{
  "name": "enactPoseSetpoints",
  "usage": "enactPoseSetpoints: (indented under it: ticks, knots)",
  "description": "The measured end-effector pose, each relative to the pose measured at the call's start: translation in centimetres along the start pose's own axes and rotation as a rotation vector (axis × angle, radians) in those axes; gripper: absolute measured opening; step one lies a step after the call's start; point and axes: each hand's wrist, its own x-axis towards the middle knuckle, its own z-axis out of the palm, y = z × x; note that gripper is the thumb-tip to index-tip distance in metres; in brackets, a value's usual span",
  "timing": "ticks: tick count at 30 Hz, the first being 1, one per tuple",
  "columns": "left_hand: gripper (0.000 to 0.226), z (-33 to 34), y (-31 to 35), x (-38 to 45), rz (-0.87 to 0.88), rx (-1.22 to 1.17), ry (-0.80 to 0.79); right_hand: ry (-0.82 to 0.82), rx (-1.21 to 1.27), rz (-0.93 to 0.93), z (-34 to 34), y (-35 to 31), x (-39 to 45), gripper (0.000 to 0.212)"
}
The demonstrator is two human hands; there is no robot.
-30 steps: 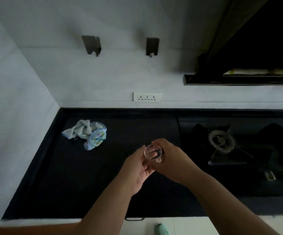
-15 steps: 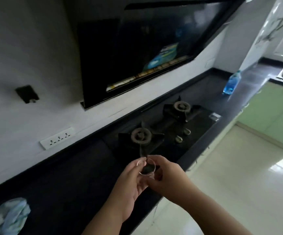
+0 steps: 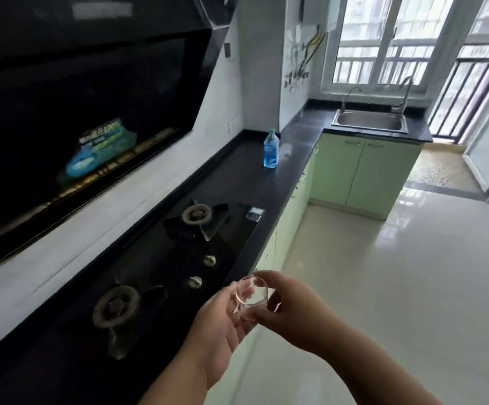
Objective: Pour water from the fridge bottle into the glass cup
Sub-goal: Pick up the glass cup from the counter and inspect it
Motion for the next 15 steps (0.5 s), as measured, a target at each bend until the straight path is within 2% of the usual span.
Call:
enactPoseSetpoints:
  ticks: [7,15]
  knots:
    - [0.033,11.1,1.1,5.3,0.005,0.080,-0.123,0.098,-0.002,0.093,-8.6,7.6,2.7,0.067]
    - [0.035,19.6,2.2,14.1,-0.060,0.153,-0.182,0.163,0.012,0.189,-14.7,14.1,7.3,0.072]
